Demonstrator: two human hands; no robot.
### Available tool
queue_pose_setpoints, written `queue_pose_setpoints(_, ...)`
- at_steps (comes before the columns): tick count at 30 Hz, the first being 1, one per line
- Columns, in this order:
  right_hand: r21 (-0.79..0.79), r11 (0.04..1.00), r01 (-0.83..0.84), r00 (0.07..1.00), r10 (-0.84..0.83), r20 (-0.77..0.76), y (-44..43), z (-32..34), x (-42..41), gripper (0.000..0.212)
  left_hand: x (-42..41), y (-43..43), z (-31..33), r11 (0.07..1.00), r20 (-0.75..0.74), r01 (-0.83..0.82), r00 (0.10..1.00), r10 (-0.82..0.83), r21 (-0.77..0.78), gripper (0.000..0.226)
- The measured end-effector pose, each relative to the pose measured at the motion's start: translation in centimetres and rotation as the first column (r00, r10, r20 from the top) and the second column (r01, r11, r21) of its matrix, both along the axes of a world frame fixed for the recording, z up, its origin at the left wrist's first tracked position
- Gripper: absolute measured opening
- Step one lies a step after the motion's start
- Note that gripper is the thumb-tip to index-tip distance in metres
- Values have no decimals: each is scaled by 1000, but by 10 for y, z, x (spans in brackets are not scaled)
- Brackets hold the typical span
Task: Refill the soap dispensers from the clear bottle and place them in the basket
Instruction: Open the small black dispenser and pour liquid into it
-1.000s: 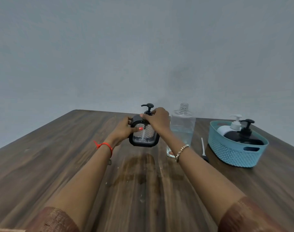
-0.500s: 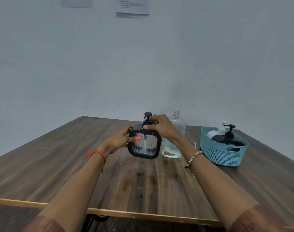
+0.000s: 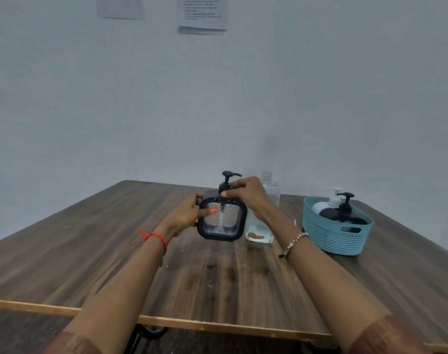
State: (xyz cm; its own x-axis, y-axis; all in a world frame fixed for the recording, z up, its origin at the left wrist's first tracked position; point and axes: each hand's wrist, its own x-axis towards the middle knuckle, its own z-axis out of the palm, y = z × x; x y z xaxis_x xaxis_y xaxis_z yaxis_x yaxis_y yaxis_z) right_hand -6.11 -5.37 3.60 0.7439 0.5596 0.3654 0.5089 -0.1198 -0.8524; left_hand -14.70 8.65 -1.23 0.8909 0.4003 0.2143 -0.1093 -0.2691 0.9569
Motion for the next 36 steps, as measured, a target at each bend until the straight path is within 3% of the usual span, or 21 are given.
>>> queue_pose_setpoints(5, 19, 998, -57, 998, 58, -39, 0, 0, -3, 30, 1, 0, -3, 1000, 4, 2, 1000, -2, -19, 22)
queue_pose_setpoints(7, -5, 1000, -18, 1000, 18, 5, 1, 1, -10, 19, 2, -2, -4, 1000, 2, 6, 1000, -6, -13, 22)
queue_pose_setpoints(9, -9, 999, 50, 997, -50, 63, 1, 0, -13, 25, 3, -5, -4, 1000, 1, 17, 1000, -17, -18, 26)
queue_pose_setpoints(11, 34, 998, 58, 998, -58, 1, 0, 2, -12, 19, 2, -7, -3, 999, 7, 18, 1000, -18, -29, 24)
queue_pose_setpoints(15, 138, 990, -34, 977, 62, -206, -1, 6, -5, 33, 0, -6, -4, 999, 10, -3, 1000, 3, -33, 28)
queue_pose_setpoints(17, 97, 995, -14, 990, 27, -139, 1, 4, -3, 31, 0, -6, -4, 999, 18, -9, 1000, 9, -36, 30)
queue_pose_setpoints(20, -83, 991, 109, 991, -102, 85, 6, 0, -6, 48, 0, -8, -3, 1000, 22, -13, 1000, 13, -27, 30)
queue_pose_setpoints(23, -116, 985, 131, 986, -117, 119, 7, 2, -8, 41, 1, -9, -4, 1000, 16, -17, 1000, 17, -17, 30)
queue_pose_setpoints(28, 109, 994, 6, 996, 3, -84, -7, 21, -11, 24, -1, -3, -10, 999, -6, -34, 999, 34, -28, 32)
queue_pose_setpoints(34, 435, 899, 59, 998, -68, 6, -24, 28, -2, 16, -1, 8, -19, 984, 8, -149, 989, 151, -102, 31)
queue_pose_setpoints(36, 462, 884, 62, 988, -119, 95, -29, 16, 1, 21, 1, 13, -20, 971, 24, -198, 979, 202, -135, 31)
